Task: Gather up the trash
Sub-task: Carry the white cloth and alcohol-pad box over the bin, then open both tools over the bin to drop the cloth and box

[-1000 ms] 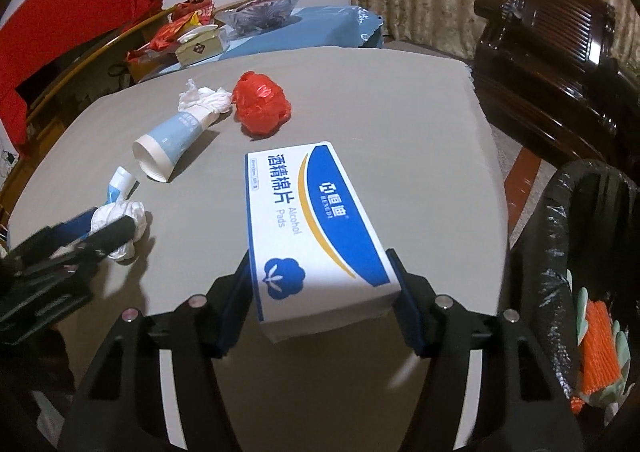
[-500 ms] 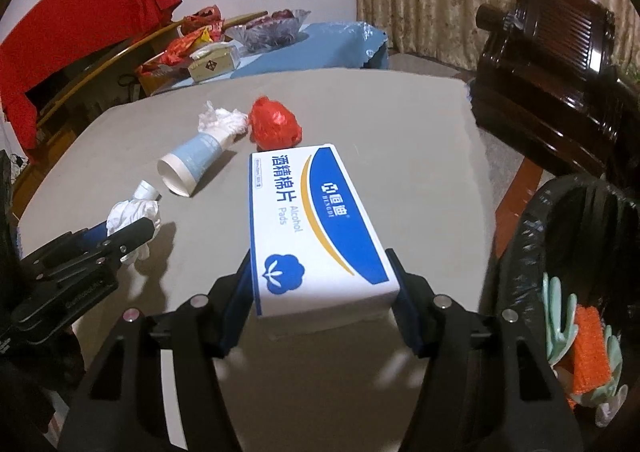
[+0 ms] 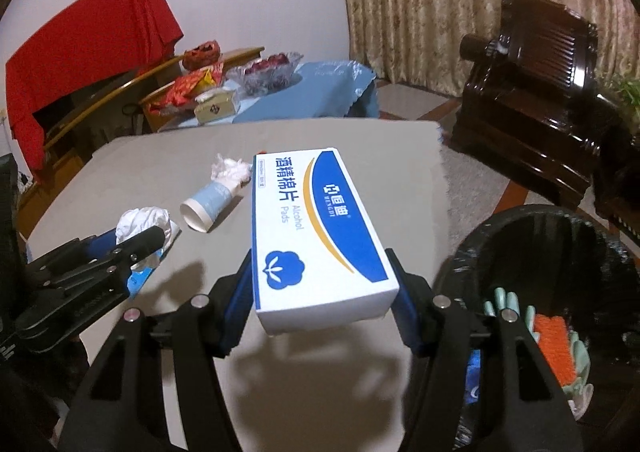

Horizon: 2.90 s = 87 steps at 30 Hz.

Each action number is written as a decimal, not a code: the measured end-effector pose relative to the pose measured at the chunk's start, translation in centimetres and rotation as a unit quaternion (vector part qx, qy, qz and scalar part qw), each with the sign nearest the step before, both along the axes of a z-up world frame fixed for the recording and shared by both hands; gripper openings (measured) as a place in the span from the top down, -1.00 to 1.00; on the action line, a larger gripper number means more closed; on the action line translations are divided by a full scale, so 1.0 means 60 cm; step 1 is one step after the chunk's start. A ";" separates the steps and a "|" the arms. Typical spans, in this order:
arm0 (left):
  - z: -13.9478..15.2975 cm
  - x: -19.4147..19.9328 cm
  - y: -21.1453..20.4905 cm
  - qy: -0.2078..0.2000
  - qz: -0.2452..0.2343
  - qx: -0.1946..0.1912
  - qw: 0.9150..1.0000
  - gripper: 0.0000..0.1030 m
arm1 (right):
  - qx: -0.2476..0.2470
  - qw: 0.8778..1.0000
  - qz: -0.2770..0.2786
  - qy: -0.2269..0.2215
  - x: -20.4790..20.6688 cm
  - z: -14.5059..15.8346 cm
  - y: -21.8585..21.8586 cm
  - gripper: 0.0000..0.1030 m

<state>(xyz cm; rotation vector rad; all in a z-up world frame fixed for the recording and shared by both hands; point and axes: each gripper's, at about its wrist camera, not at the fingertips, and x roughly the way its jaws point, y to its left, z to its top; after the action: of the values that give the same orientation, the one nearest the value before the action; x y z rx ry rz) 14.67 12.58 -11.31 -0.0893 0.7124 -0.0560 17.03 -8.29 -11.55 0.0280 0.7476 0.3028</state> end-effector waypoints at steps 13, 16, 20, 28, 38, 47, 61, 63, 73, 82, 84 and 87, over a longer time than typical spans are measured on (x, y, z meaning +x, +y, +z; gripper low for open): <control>0.042 -0.032 -0.079 -0.019 -0.043 -0.010 0.999 0.15 | 0.005 1.000 -0.022 -0.018 -0.064 0.036 -0.079 -0.05; 0.034 -0.034 -0.086 -0.009 -0.046 -0.010 0.999 0.15 | 0.019 1.000 -0.022 -0.003 -0.065 0.025 -0.081 -0.04; 0.032 -0.044 -0.087 -0.007 -0.047 -0.006 0.999 0.15 | 0.020 1.000 -0.017 -0.013 -0.069 0.033 -0.078 -0.04; 0.059 -0.047 -0.109 -0.026 -0.062 -0.003 0.998 0.15 | 0.021 0.998 -0.026 -0.047 -0.083 0.075 -0.104 -0.04; 0.106 -0.044 -0.193 -0.050 -0.113 -0.012 0.992 0.15 | 0.016 0.995 -0.068 -0.076 -0.118 0.123 -0.182 -0.04; 0.121 -0.050 -0.288 -0.055 -0.167 -0.021 0.984 0.15 | 0.004 0.988 -0.123 -0.091 -0.156 0.144 -0.281 -0.04; 0.110 -0.060 -0.420 -0.054 -0.239 -0.021 0.969 0.15 | -0.017 0.977 -0.191 -0.094 -0.205 0.128 -0.391 -0.04; 0.107 -0.059 -0.437 -0.053 -0.246 -0.018 0.968 0.15 | -0.016 0.976 -0.198 -0.091 -0.207 0.124 -0.401 -0.04; 0.083 -0.048 -0.496 -0.053 -0.262 -0.004 0.964 0.15 | -0.025 0.974 -0.213 -0.076 -0.203 0.099 -0.434 -0.04; 0.056 -0.021 -0.509 -0.024 -0.275 -0.014 0.961 -0.21 | -0.048 0.972 -0.221 -0.057 -0.172 0.066 -0.445 -0.31; 0.056 -0.021 -0.504 -0.026 -0.271 -0.010 0.962 -0.35 | -0.051 0.971 -0.225 -0.059 -0.170 0.063 -0.446 -0.49; 0.061 -0.021 -0.485 -0.029 -0.258 -0.008 0.966 -0.59 | -0.052 0.970 -0.228 -0.066 -0.173 0.065 -0.444 -0.79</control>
<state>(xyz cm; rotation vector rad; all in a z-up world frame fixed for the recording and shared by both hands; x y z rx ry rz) 13.43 -16.52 -7.67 0.0839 0.6626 -0.5610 6.64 -34.93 -7.67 0.0774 0.6033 -0.1722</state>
